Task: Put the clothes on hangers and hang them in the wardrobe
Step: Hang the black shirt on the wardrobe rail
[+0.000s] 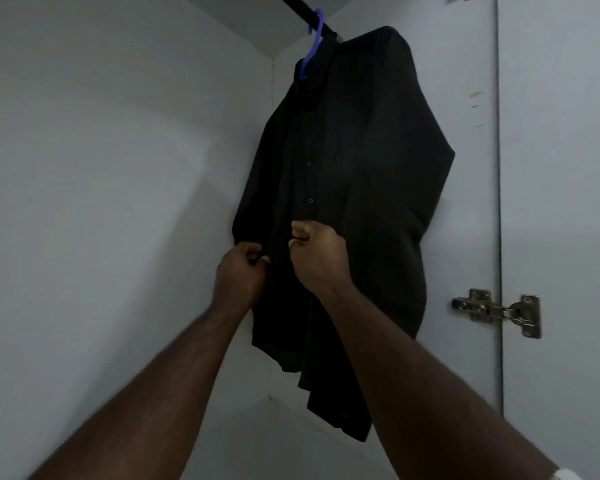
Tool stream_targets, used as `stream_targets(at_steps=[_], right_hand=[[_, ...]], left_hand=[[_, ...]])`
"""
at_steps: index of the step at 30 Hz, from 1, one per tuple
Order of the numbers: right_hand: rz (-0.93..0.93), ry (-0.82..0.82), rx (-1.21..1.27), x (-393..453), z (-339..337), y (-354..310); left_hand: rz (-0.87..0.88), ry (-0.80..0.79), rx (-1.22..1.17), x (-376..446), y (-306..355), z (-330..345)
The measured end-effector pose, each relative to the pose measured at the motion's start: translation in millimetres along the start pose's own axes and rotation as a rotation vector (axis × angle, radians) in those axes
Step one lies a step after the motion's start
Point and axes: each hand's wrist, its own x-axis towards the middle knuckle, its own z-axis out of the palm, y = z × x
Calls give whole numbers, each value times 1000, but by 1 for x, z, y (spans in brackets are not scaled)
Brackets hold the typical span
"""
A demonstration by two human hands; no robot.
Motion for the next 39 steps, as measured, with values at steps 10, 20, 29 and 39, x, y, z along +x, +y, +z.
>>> stream_targets(at_steps=[10, 20, 29, 39], right_hand=[[206, -111, 190, 27, 95, 14], [320, -137, 332, 84, 156, 44], [278, -136, 442, 123, 162, 83], [291, -163, 572, 144, 160, 110]], left_hand=[[-140, -3, 73, 30, -61, -23], [-142, -50, 162, 86, -88, 12], [-149, -76, 167, 130, -96, 41], [-169, -112, 148, 140, -97, 58]])
